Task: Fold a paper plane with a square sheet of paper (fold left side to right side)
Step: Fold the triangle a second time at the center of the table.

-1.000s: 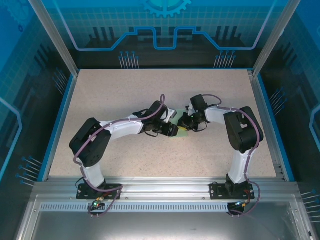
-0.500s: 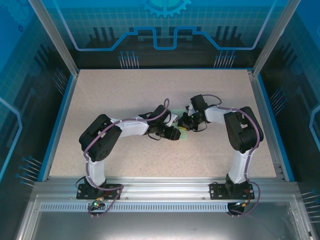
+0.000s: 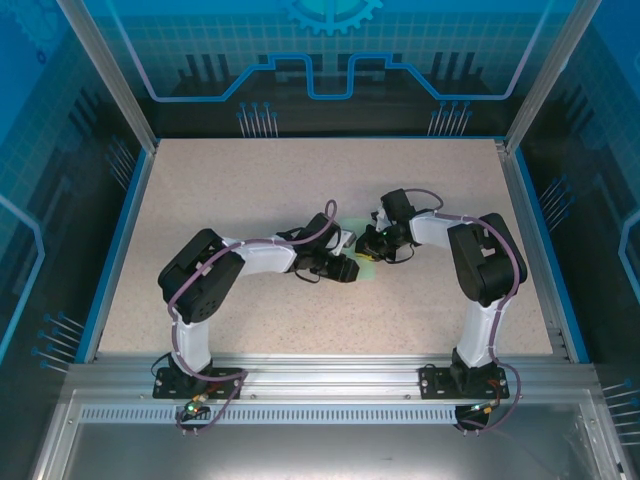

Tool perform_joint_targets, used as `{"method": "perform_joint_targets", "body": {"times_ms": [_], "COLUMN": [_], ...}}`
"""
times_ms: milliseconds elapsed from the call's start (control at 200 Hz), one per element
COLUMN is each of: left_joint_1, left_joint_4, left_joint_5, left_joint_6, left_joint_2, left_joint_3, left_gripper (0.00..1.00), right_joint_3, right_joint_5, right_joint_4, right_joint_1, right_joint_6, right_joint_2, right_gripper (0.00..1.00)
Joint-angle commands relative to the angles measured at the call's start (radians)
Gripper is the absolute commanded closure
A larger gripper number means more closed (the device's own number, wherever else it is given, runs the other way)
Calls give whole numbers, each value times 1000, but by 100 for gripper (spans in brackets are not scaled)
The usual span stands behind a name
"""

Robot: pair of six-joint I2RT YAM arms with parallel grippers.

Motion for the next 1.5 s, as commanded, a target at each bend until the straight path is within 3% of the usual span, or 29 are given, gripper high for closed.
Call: {"method": "perform_joint_targets", "body": {"times_ms": [0,650,1001,1496], "left_joint_1": [-3,-3,21,40], "left_joint_4": [9,88,20,3], "left_joint_5": [0,-20,18,49], "left_joint_6": [-25,-92,-72,-51], "left_joint_2": [17,-115,-226,-1], "left_joint_3": [-45,-319,-165,10], "left_gripper": [59,66,64,64], "right_joint_3": [-4,9,13,15], "right_joint_5": [61,59,47,33], "right_joint_4": [-79,-88,-83,-78], "right_joint_1": [7,5,8,9], "right_joint_6": [-23,-30,-33,-34], "right_joint_2": [48,53,45,44], "right_gripper": [85,85,85,85]}}
